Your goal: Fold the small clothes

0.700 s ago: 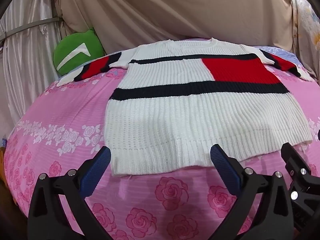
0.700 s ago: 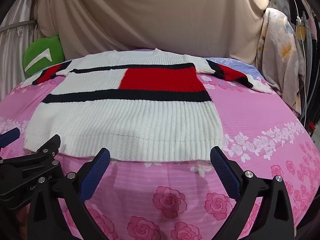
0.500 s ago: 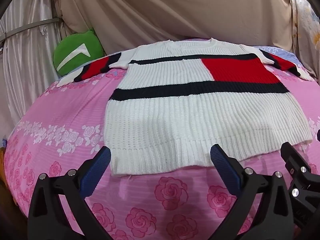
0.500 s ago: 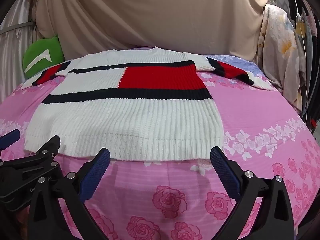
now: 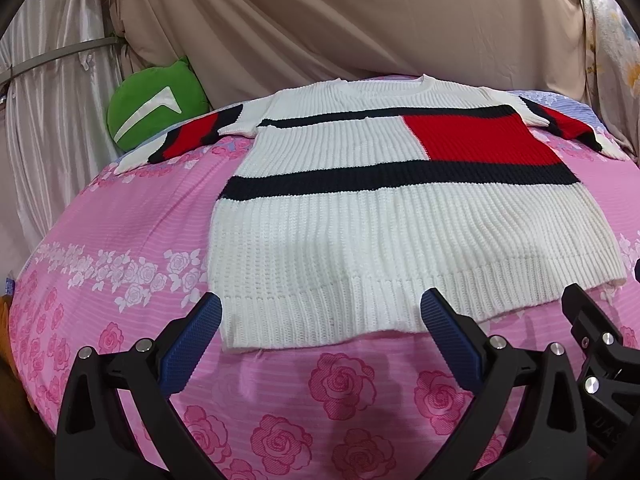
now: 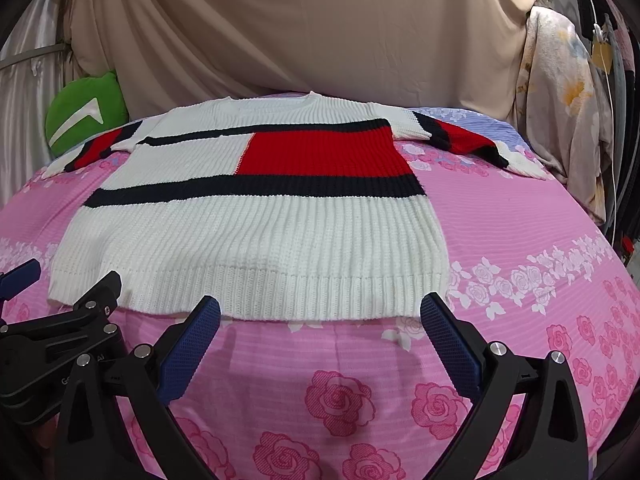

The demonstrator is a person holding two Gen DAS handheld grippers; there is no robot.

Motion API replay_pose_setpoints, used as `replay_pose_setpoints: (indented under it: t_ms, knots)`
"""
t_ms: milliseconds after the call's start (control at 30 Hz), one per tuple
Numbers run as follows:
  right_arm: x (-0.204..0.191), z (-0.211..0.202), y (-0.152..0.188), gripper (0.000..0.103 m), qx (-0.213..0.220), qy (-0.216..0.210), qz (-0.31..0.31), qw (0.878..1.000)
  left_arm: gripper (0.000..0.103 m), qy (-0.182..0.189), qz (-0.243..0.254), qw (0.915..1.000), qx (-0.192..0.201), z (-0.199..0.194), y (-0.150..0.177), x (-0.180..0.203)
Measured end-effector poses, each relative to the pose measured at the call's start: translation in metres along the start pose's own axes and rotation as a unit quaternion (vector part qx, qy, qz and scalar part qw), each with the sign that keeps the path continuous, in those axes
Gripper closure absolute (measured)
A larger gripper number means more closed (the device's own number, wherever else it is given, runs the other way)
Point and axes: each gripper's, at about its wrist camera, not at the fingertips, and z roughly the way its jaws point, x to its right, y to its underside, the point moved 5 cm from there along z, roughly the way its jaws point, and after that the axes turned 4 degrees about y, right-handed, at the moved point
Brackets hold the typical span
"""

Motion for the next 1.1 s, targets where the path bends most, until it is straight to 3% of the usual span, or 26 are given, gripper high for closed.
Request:
replay_pose_setpoints:
  t_ms: [1100]
  knots:
    - [-0.0004,-0.0002,-0.0005,0.005,0.0,0.0,0.0,1.0,0.005,-0.003,0.0,1.0,-0.001,0.0011,-0.0008,0.0]
